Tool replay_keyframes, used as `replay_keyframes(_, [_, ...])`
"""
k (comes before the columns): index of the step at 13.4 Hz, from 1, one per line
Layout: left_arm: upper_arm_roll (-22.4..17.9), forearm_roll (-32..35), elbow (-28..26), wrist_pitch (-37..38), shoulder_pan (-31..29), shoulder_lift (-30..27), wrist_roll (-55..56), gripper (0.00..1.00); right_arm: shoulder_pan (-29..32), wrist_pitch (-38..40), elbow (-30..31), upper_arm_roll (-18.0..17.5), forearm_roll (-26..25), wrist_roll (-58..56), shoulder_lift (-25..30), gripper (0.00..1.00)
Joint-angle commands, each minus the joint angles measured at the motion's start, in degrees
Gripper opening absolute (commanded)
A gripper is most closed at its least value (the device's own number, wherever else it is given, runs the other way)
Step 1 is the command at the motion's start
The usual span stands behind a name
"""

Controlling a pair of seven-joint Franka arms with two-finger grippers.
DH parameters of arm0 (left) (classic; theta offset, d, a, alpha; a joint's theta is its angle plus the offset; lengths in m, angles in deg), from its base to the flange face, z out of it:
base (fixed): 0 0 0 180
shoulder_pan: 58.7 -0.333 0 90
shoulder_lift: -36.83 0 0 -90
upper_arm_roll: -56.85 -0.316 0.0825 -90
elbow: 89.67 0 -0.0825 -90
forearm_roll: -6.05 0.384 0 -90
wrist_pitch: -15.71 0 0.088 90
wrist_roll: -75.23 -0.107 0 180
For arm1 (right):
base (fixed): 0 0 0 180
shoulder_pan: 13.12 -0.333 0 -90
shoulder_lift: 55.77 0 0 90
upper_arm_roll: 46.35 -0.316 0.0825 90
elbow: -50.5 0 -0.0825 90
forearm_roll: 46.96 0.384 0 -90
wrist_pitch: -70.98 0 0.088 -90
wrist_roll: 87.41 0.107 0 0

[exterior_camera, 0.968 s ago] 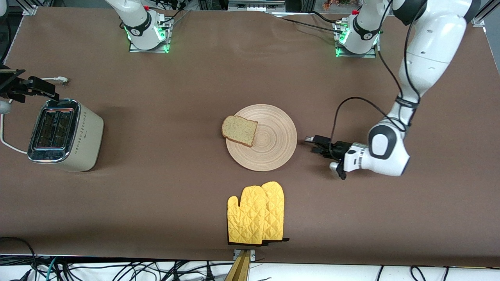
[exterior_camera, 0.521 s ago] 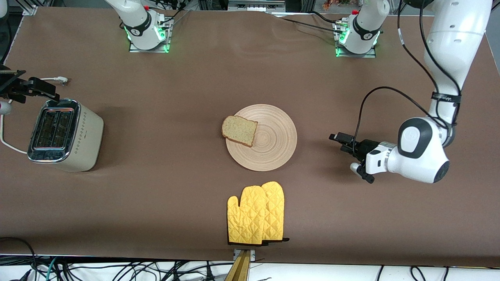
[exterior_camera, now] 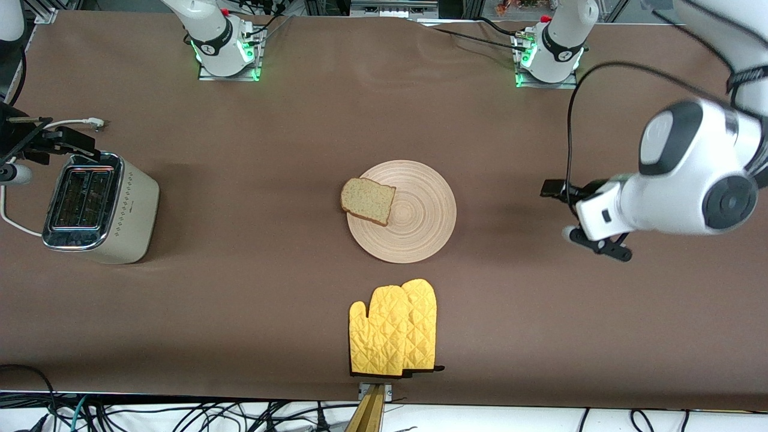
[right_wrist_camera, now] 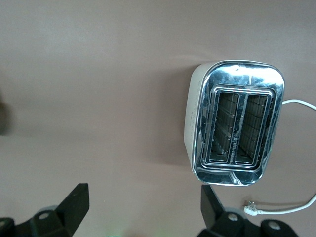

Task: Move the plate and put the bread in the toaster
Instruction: 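Release the plate and raise the left gripper while the right gripper reaches out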

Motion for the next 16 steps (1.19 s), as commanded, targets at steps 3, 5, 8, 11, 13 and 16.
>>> replay_keyframes(3, [-3.75,5.82,-4.94,-4.25,2.55,-9.74,2.89,1.0,0.22,0.69,-0.39,-0.45,1.68,-0.08,0.51,1.0])
replay_keyframes(5, [-6.84,5.3,-13.43,-16.79,2.2,-14.56,3.15,1.0,-0.31,0.77,-0.13,-0.71,5.46,0.8,0.25,1.0])
replay_keyframes(8, [-7.28,2.5,-22.96,-23.36,-0.52,-22.39,5.42,1.0,-4.16,0.34,0.13,-0.72,7.41,4.99,-1.16,1.0])
replay_keyframes(11, [-7.55,1.16,-22.81,-21.69,-0.52,-22.5,6.31,1.0,-8.38,-0.8,0.05,-0.72,10.91,11.07,-3.18,1.0])
replay_keyframes(13, [-7.55,1.16,-20.88,-15.14,-0.7,-21.89,5.62,1.0,-9.71,-1.51,0.05,-0.72,15.21,11.35,-5.63,1.0])
replay_keyframes(16, [-7.11,1.08,-20.08,-11.49,-1.14,-22.06,4.82,1.0,-9.89,-3.7,0.31,-0.72,21.72,11.43,-9.94,1.0])
